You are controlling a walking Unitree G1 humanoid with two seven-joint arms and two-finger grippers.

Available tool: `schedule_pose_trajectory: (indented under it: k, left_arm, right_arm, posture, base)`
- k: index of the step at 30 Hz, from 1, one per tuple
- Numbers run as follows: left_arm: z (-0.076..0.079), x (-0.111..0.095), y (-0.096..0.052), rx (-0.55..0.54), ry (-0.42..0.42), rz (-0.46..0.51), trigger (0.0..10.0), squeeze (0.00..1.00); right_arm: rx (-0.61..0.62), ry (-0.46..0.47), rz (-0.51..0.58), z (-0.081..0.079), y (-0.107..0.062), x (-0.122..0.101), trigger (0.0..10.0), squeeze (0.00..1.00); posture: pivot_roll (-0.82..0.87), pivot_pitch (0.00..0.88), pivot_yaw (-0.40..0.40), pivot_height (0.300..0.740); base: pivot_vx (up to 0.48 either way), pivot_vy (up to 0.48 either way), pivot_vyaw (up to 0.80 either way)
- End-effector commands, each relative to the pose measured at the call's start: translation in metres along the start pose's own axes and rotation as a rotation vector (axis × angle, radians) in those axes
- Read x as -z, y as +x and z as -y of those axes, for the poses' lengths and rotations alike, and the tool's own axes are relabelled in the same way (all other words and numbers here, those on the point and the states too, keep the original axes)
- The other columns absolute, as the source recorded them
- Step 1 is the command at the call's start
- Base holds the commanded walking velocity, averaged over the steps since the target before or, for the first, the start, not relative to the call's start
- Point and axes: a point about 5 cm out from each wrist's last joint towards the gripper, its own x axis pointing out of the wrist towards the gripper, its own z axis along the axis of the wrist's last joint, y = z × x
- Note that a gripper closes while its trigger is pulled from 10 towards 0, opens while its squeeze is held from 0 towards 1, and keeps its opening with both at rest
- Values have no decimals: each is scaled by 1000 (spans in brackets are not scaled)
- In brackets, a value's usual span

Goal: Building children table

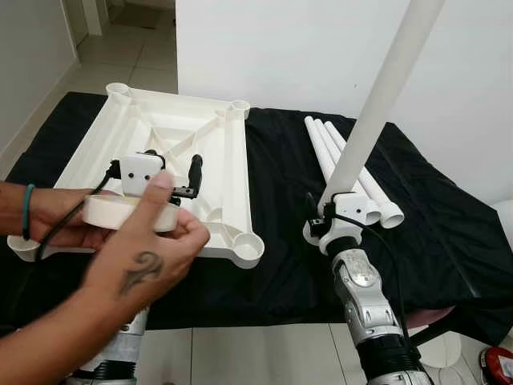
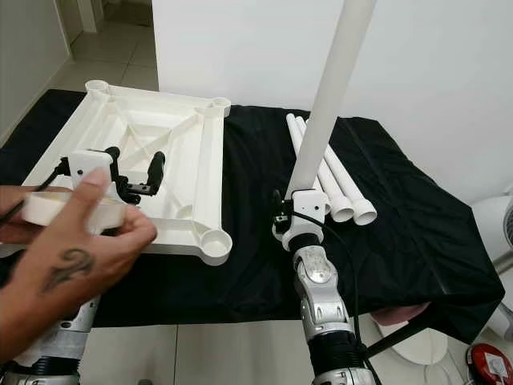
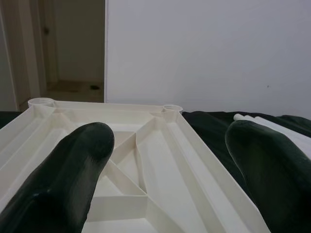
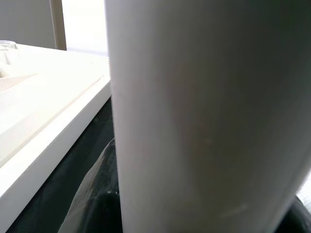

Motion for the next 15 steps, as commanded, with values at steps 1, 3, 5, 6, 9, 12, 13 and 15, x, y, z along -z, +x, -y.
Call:
schedule_pose_trajectory:
  k: [1,3,5,6,9,12,13,15]
  left_arm:
    - [1,7,-1,7,13,-38,10000,0]
    - [0,7,-1,6,15,-39,10000,0]
    - [0,7,-1,5,15,-40,10000,0]
    - [0,7,-1,5,15,-41,10000,0]
    - [0,7,-1,6,15,-42,10000,0]
    - [0,8,-3,6,15,-43,10000,0]
    - [0,8,-3,6,15,-43,10000,0]
    - [1,8,-3,6,14,-44,10000,0]
  right_arm:
    - [12,-4,17,2,0,-2,10000,0]
    - [11,-2,17,2,0,-2,10000,0]
    - [11,-1,17,2,0,-2,10000,0]
    - [11,-2,16,2,0,-2,10000,0]
    - [11,-1,16,2,0,-2,10000,0]
    - [2,-1,17,0,0,-2,10000,0]
    - [1,-1,17,0,-1,-2,10000,0]
    - [2,-1,17,0,-1,-2,10000,0]
  posture:
    - [51,0,-99,740]
    - [53,0,-95,740]
    - [53,0,-95,740]
    - [53,0,-95,740]
    - [52,0,-100,740]
    - [53,0,-102,740]
    - [53,0,-100,740]
    - [54,0,-99,740]
  base:
    - [0,0,0]
    - [0,0,0]
    - [0,0,0]
    - [0,0,0]
    - [0,0,0]
    - [0,0,0]
    - [0,0,0]
    - [0,0,0]
